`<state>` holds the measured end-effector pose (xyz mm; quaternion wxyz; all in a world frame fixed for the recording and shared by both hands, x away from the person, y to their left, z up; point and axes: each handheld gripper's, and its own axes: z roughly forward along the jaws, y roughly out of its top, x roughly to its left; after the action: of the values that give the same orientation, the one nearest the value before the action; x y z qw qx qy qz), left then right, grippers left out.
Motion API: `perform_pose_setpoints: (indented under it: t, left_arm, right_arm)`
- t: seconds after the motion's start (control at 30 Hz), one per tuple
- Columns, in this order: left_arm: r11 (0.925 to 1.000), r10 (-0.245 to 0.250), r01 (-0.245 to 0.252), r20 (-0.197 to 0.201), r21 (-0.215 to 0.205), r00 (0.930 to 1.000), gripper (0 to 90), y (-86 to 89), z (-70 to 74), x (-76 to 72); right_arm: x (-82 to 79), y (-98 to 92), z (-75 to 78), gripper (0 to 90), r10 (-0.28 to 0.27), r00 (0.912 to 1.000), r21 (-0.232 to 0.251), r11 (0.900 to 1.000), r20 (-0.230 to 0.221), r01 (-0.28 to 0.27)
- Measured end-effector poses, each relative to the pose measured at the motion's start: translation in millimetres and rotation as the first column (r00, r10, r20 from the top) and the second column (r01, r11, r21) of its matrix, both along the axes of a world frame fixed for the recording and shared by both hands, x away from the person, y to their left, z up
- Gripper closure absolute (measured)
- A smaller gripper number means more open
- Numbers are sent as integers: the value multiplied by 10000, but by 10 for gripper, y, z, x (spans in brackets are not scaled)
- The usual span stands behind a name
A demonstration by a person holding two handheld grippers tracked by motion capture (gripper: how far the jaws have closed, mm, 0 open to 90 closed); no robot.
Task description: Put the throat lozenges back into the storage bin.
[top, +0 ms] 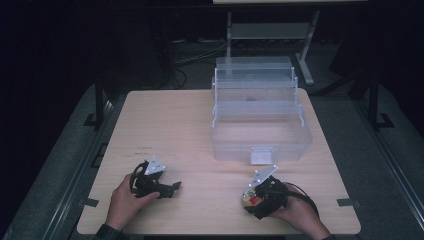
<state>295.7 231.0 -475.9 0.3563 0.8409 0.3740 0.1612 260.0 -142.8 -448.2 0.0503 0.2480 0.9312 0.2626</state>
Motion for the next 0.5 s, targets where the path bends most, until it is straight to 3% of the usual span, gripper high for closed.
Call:
perform_pose_setpoints:
  t: [0.5]
  left_arm:
    - [10000, 22, -22, 6, -37, 10000, 110, -2, -2, -1]
  right_arm:
    - [23, -150, 103, 195, -487, 9988, 94, 9988, 57, 487]
